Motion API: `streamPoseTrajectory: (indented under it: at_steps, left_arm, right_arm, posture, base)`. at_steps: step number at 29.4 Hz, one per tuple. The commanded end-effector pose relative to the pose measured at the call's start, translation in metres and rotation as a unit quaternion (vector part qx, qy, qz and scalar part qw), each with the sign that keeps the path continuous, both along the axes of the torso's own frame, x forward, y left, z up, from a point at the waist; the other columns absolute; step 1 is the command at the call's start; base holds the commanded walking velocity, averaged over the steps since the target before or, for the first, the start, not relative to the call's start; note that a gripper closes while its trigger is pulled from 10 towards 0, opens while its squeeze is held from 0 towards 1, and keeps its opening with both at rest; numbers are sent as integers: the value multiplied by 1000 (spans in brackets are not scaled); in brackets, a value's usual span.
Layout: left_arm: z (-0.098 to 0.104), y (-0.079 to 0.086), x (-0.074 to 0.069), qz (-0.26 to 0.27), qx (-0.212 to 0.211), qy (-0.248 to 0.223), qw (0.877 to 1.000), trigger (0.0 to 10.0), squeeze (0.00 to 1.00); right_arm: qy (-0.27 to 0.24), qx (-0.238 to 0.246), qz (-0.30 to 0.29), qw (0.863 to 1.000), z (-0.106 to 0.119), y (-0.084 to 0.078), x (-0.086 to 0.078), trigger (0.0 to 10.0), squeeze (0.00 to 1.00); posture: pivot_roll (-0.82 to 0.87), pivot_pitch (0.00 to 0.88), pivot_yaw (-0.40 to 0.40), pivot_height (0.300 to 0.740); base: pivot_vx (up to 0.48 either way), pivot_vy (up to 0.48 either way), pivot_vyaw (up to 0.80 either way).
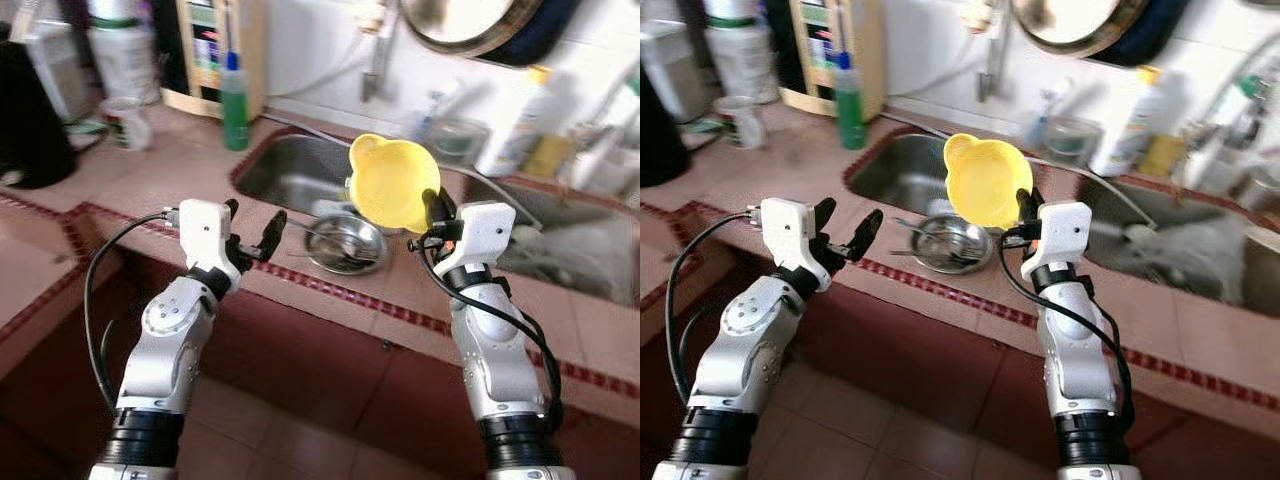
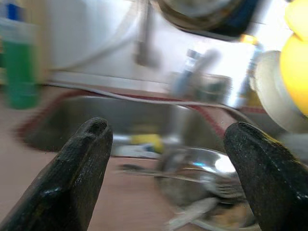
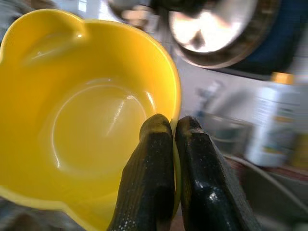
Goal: Kitchen organization
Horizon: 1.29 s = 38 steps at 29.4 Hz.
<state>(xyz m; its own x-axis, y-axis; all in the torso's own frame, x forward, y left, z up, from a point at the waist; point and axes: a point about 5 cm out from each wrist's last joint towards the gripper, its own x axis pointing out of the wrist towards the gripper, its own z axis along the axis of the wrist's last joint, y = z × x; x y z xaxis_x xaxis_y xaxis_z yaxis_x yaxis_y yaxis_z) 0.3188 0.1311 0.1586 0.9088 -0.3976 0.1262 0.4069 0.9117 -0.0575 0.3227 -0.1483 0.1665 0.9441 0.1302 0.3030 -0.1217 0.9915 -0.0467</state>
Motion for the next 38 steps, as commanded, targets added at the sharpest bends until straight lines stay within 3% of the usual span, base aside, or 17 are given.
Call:
streamPoseTrajectory:
  at_steps: [1, 12, 38]
  left_arm:
    - [6, -7, -1, -13, 12, -11, 1000, 10000, 0]
    - [11, -10, 1, -48, 17, -21, 998, 10000, 0]
    - [16, -11, 1, -53, 5, -30, 998, 10000, 0]
  right_arm:
    - [6, 1, -7, 1000, 1, -4, 3, 10000, 0]
    - [3, -4, -9, 1000, 1, -3, 2, 10000, 0]
    - [-10, -9, 13, 1000, 1, 0, -1, 10000, 0]
  posture:
    - [129, 0, -77, 740]
    - [122, 0, -65, 740]
    - [126, 0, -82, 740]
  base:
    - [0, 0, -769]
    - [0, 0, -770]
    - [231, 0, 0]
